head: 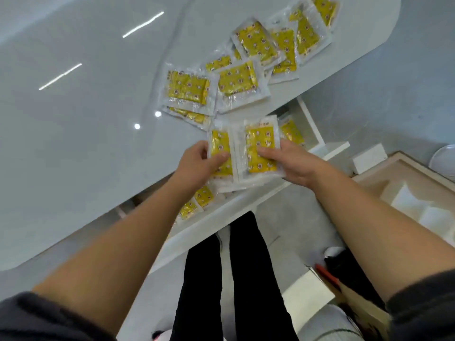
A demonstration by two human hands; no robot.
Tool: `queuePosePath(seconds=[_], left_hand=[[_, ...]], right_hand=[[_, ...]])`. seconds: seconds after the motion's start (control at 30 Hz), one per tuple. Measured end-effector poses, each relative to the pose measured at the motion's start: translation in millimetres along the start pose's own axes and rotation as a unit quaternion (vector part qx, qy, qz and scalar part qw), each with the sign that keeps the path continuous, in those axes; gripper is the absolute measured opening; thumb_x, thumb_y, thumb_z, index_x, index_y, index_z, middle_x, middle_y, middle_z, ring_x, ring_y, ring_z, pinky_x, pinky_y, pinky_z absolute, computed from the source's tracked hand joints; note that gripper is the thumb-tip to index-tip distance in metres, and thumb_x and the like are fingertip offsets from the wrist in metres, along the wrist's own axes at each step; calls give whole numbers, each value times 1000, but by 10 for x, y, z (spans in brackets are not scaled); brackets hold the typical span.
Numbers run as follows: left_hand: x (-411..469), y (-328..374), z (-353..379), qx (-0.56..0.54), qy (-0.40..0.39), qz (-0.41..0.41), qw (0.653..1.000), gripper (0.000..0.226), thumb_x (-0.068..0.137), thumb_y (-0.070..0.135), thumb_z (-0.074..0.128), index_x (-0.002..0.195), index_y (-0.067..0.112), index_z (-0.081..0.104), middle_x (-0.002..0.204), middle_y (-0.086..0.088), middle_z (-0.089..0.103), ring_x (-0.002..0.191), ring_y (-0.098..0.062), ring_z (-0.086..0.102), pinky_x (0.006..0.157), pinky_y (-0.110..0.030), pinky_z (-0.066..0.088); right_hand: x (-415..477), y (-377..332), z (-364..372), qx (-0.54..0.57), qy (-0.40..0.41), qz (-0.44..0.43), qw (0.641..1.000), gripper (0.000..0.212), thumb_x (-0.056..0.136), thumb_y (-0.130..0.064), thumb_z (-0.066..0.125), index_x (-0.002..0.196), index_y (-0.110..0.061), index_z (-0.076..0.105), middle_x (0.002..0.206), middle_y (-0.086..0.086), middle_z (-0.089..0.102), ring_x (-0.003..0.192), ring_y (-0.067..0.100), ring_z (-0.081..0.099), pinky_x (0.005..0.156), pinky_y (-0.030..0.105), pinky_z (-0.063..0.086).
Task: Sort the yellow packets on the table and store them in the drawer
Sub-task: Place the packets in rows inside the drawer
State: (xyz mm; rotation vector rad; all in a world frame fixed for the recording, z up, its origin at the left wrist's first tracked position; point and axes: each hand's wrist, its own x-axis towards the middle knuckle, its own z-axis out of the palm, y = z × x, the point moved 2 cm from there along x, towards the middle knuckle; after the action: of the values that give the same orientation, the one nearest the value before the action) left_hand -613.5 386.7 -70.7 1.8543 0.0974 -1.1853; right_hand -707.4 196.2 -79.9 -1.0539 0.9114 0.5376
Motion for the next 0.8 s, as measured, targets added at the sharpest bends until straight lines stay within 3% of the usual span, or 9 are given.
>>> queuePosePath(seconds=[0.13,0.27,0.37,0.47,0.63,0.8], left_hand=[[47,-623,296,-42,10,-95,995,23,85,26,70,102,12,63,97,-4,70,88,-20,68,86,-42,56],[376,-988,533,-118,81,-134,981,29,86,22,69,113,13,60,105,-4,69,94,-21,67,90,-43,54],[638,-1040,727,-153,115,-137,972,34,90,22,64,121,14,52,108,0,63,96,-20,62,84,-32,49],[902,-1040,936,-177,127,-136,966,34,92,24,61,122,15,48,108,0,59,98,-20,59,83,-30,44],[1137,-1105,1173,-148,147,-139,968,32,93,22,58,122,17,46,104,4,57,92,-17,58,77,-27,44],[1127,-1163,1170,-74,168,-137,973,30,92,21,59,118,14,46,106,-1,59,94,-20,57,77,-27,44]], right_hand=[[173,412,-58,-92,24,53,994,33,92,-13,62,124,-10,58,119,9,68,109,25,65,102,45,47],[558,500,-167,-197,49,44,978,49,86,-31,69,130,-16,53,125,1,63,115,21,60,106,43,42],[812,452,-374,-258,77,35,963,54,93,-27,61,141,-13,39,125,-6,49,114,12,48,96,28,35],[1046,449,-646,-284,108,23,952,56,93,-29,60,142,-14,37,117,-2,48,110,15,49,91,31,36],[1343,560,-819,-357,133,23,924,46,90,-26,62,132,-13,48,121,3,61,110,23,59,96,35,47],[1397,575,-791,-412,136,7,901,42,90,-25,63,128,-11,52,119,3,60,106,21,58,86,29,47]])
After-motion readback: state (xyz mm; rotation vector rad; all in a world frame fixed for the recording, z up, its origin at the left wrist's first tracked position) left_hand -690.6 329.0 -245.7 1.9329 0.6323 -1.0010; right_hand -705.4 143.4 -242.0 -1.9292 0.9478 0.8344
